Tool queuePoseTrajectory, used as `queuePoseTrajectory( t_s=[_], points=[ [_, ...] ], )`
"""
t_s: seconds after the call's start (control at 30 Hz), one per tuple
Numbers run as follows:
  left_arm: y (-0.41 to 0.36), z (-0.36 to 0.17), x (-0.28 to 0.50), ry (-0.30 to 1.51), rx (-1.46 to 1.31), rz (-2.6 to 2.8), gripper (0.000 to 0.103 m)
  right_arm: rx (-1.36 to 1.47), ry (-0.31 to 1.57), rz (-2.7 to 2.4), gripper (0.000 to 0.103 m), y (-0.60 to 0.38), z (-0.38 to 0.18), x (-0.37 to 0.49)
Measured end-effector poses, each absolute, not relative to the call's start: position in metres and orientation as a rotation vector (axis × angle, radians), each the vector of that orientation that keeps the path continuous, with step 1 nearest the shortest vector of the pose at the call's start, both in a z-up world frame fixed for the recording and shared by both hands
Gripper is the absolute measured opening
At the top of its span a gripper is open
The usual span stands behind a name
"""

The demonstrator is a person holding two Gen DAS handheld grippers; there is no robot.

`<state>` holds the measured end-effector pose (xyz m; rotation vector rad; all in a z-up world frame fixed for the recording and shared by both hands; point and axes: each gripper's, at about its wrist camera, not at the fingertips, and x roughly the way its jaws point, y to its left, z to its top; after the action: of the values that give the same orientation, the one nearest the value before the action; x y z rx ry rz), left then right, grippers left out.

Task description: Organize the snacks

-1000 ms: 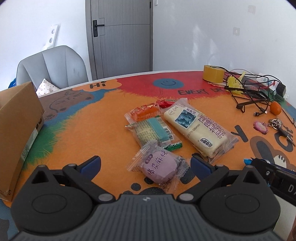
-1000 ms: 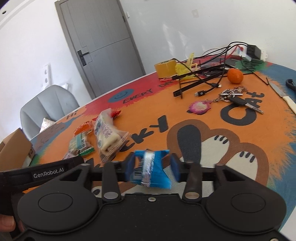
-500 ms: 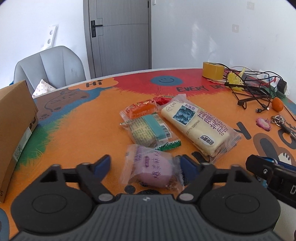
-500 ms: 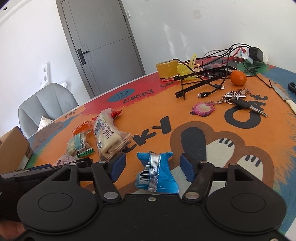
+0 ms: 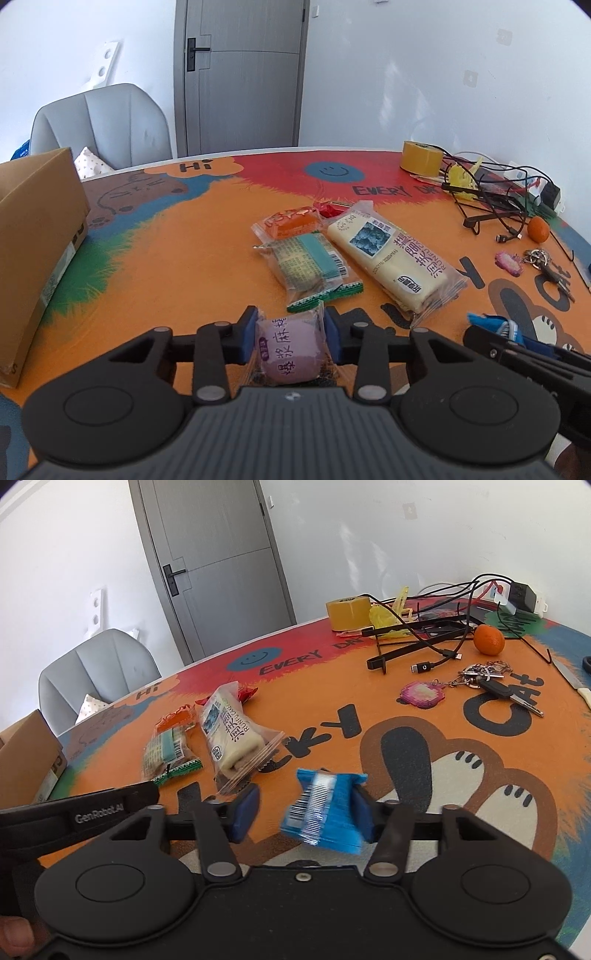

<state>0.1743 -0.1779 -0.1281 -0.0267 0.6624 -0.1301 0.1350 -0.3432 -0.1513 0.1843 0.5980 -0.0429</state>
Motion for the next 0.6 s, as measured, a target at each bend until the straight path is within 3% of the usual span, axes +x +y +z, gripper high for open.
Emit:
queuePoseTrajectory(
  t_s=[0.6],
  points=[
    [-0.112, -0.079, 0.151, 0.544, -0.125, -0.061, 0.037, 0.161, 0.517, 0.085, 0.030, -0.291, -0.120, 0.129]
  ],
)
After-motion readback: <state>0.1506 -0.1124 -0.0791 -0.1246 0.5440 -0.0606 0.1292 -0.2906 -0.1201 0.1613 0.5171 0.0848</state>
